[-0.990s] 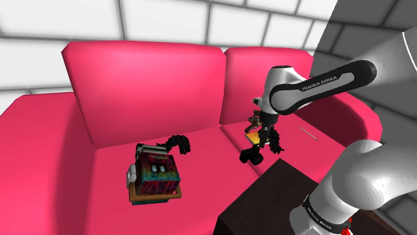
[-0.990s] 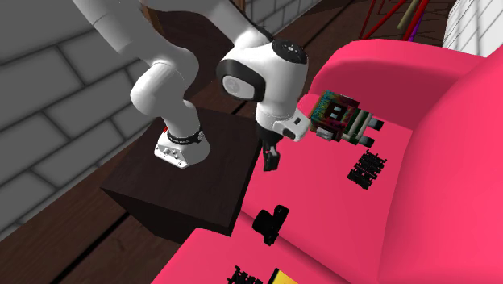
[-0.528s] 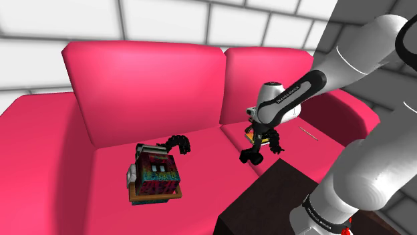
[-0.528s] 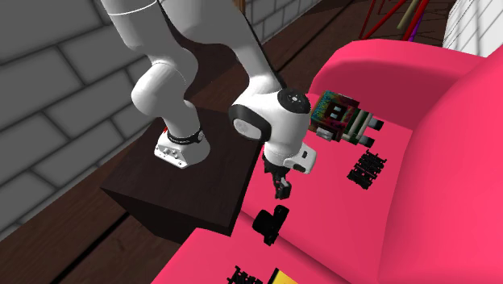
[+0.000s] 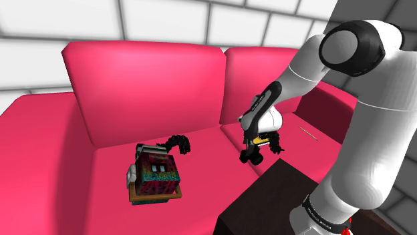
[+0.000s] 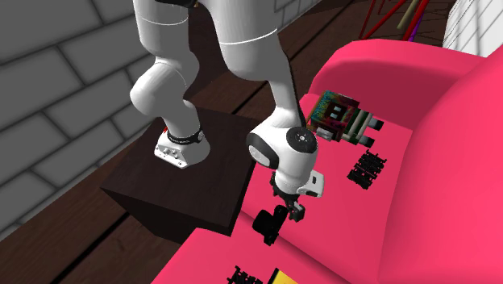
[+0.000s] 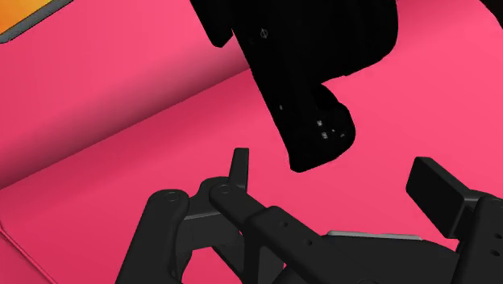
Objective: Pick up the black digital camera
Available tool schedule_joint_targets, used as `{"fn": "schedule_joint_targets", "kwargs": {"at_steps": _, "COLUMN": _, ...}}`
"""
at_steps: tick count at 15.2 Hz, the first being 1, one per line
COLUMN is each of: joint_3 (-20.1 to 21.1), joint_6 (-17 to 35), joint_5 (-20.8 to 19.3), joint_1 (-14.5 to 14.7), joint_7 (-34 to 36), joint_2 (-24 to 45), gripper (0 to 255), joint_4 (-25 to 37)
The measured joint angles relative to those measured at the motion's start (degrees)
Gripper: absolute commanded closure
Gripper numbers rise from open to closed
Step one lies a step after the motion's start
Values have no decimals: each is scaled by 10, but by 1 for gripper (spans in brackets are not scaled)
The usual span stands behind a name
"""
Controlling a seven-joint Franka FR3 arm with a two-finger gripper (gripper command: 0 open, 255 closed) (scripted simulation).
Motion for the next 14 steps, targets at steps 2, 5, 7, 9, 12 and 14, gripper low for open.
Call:
{"fn": "schedule_joint_targets", "kwargs": {"at_steps": 2, "joint_3": 17, "joint_6": 16, "joint_5": 19, "joint_1": -16, "joint_7": -22, "joint_2": 25, "gripper": 0, "joint_4": 10}}
{"fn": "schedule_joint_targets", "kwargs": {"at_steps": 5, "joint_3": 38, "joint_6": 37, "joint_5": 38, "joint_1": -34, "joint_7": -40, "joint_2": 53, "gripper": 0, "joint_4": 18}}
{"fn": "schedule_joint_targets", "kwargs": {"at_steps": 7, "joint_3": 53, "joint_6": 51, "joint_5": 49, "joint_1": -48, "joint_7": -50, "joint_2": 74, "gripper": 0, "joint_4": 25}}
{"fn": "schedule_joint_targets", "kwargs": {"at_steps": 9, "joint_3": 61, "joint_6": 60, "joint_5": 54, "joint_1": -53, "joint_7": -53, "joint_2": 85, "gripper": 255, "joint_4": 28}}
{"fn": "schedule_joint_targets", "kwargs": {"at_steps": 12, "joint_3": 64, "joint_6": 64, "joint_5": 56, "joint_1": -55, "joint_7": -54, "joint_2": 88, "gripper": 255, "joint_4": 30}}
{"fn": "schedule_joint_targets", "kwargs": {"at_steps": 14, "joint_3": 65, "joint_6": 64, "joint_5": 56, "joint_1": -56, "joint_7": -54, "joint_2": 89, "gripper": 255, "joint_4": 30}}
